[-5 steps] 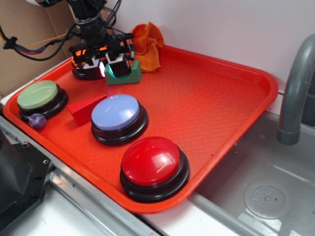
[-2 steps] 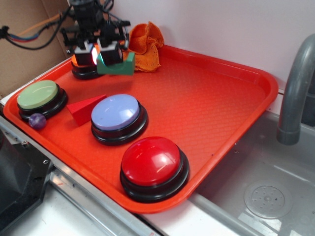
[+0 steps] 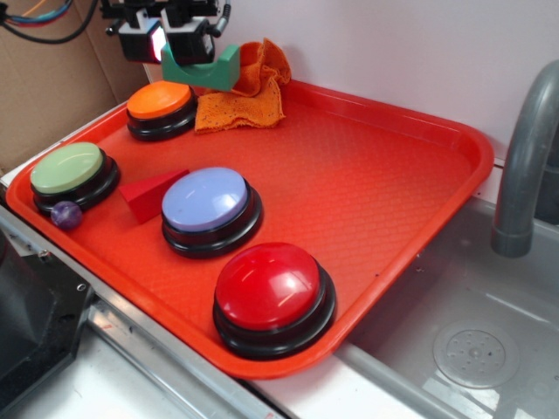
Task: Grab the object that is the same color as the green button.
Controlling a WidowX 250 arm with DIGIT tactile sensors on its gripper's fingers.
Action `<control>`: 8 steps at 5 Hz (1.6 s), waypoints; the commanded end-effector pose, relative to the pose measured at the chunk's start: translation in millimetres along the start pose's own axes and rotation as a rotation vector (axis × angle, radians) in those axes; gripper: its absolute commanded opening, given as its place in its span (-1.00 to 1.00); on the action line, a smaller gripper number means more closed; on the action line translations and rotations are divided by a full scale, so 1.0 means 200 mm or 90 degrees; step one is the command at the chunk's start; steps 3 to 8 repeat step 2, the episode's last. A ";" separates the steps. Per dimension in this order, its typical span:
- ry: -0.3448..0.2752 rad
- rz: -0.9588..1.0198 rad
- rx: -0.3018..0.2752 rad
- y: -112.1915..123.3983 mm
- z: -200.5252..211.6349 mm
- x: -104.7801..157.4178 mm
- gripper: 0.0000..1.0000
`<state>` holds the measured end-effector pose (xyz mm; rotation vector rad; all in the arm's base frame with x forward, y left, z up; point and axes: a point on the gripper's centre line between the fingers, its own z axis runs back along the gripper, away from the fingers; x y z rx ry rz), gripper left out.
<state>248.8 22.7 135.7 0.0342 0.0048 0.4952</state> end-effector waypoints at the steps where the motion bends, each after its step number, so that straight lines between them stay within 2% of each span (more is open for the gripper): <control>1: -0.056 -0.115 -0.017 -0.15 0.14 -0.10 -1.00; 8: -0.050 -0.139 -0.024 -0.13 0.13 -0.11 -1.00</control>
